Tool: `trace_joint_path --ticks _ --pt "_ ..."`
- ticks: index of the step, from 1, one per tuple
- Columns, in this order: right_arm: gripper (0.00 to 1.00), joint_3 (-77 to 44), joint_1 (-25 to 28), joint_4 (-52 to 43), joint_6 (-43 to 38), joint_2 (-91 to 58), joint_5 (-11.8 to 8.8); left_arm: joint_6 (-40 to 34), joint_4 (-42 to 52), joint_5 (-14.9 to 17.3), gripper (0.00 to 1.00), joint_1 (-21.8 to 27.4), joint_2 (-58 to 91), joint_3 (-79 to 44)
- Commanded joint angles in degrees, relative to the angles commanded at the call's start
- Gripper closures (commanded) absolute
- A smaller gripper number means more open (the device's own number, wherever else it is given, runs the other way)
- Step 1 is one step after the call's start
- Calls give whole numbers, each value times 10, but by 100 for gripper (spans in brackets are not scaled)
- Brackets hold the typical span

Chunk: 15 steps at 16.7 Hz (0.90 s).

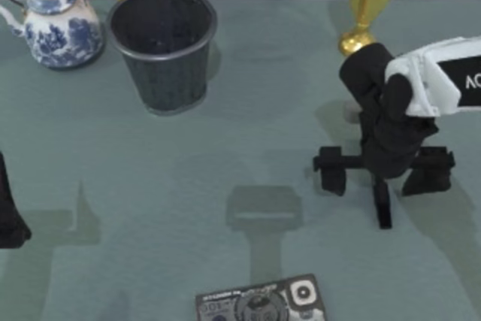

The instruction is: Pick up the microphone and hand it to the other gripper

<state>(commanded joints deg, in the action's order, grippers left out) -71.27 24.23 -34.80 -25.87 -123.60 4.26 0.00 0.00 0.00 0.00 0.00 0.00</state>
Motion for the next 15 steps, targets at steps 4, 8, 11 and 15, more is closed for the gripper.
trace_joint_path --ticks 4,8,11,15 --pt "15 0 0 0 0 0 0 0 0 0 0 0 0 0" --pt "45 0 0 0 0 0 0 0 0 0 0 0 0 0" --pt "68 0 0 0 0 0 0 0 0 0 0 0 0 0" --pt "98 0 0 0 0 0 0 0 0 0 0 0 0 0"
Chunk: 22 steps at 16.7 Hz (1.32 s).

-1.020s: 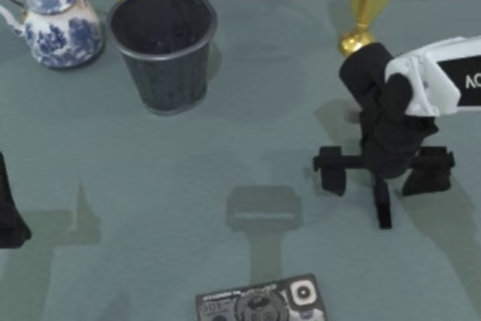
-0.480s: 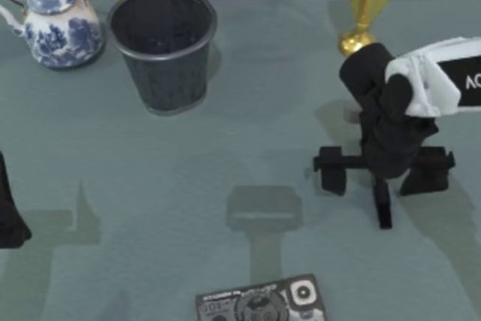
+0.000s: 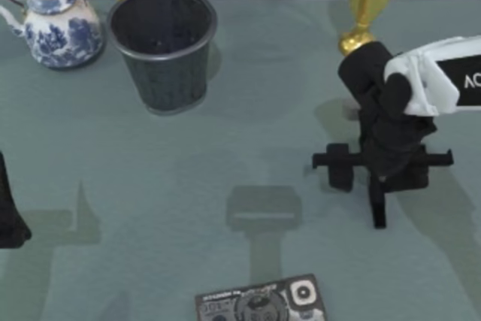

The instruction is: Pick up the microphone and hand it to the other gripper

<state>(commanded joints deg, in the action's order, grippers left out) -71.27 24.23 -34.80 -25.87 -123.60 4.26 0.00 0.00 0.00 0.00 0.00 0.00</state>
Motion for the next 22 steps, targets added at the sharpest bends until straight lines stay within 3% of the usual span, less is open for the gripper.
trace_joint_path --ticks 8,13,17,22 --pt "100 0 0 0 0 0 0 0 0 0 0 0 0 0" --pt "100 -8 6 26 7 39 -20 0 0 0 0 0 0 0" --pt "100 21 7 147 43 63 -53 0 0 0 0 0 0 0" --pt "100 90 7 389 108 103 -114 0 0 0 0 0 0 0"
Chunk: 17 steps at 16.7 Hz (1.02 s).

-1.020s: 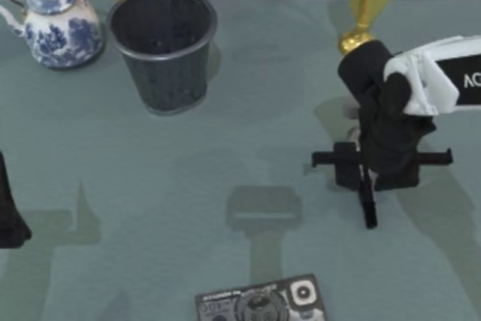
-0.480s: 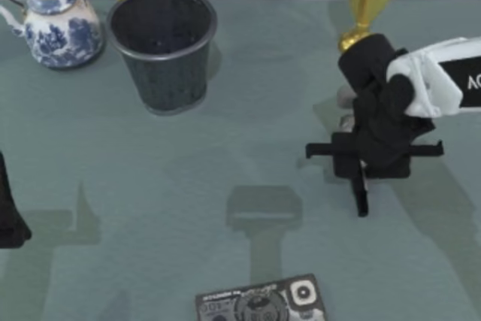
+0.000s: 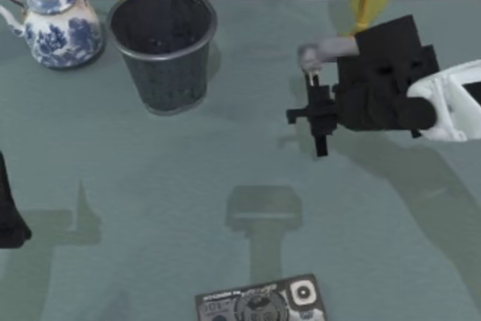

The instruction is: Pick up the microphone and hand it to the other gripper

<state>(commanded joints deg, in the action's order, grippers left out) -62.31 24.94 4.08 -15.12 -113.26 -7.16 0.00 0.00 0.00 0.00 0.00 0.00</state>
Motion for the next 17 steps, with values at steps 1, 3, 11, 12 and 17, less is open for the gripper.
trace_joint_path --ticks 1,3,11,12,17 --pt "100 16 0 54 14 10 -13 0 0 0 0 0 0 0" --pt "100 50 -1 163 43 33 -40 0 0 0 0 0 0 0" --pt "100 135 -5 457 135 129 -118 0 0 0 0 0 0 0" --pt "100 138 -5 468 139 136 -122 0 0 0 0 0 0 0" --pt "100 137 -3 472 140 137 -123 0 0 0 0 0 0 0"
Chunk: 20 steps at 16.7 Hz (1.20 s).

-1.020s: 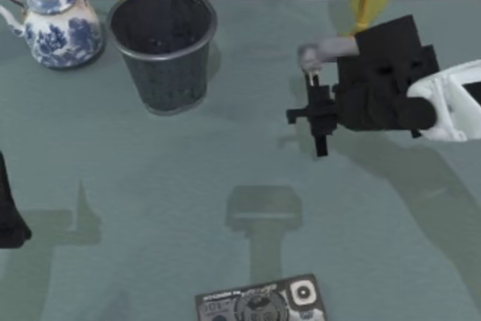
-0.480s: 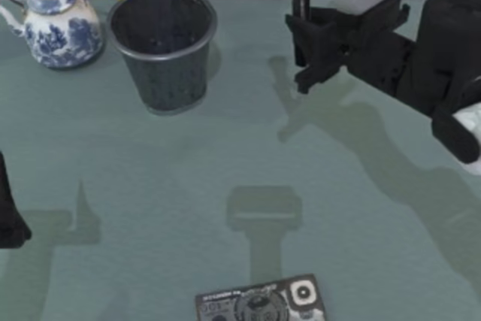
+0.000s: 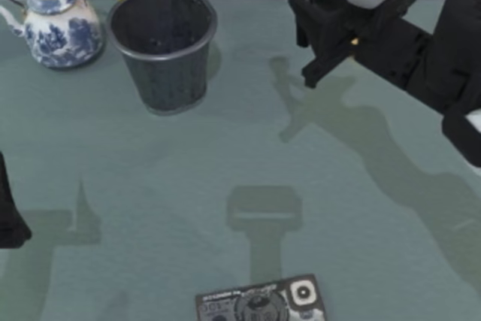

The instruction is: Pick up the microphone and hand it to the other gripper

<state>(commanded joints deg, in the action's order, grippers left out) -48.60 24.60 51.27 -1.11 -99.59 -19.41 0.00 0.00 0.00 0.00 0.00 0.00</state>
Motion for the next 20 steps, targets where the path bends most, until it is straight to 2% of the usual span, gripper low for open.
trace_joint_path --ticks 1,3,8,10,20 --pt "100 0 2 0 0 2 2 0 0 0 0 0 0 0" --pt "100 5 19 -5 -2 18 17 0 0 0 0 0 0 0" --pt "100 24 95 -27 -9 91 91 0 0 0 0 0 0 0" --pt "100 28 113 -31 -11 108 107 0 0 0 0 0 0 0" --pt "100 28 115 -31 -11 109 108 0 0 0 0 0 0 0"
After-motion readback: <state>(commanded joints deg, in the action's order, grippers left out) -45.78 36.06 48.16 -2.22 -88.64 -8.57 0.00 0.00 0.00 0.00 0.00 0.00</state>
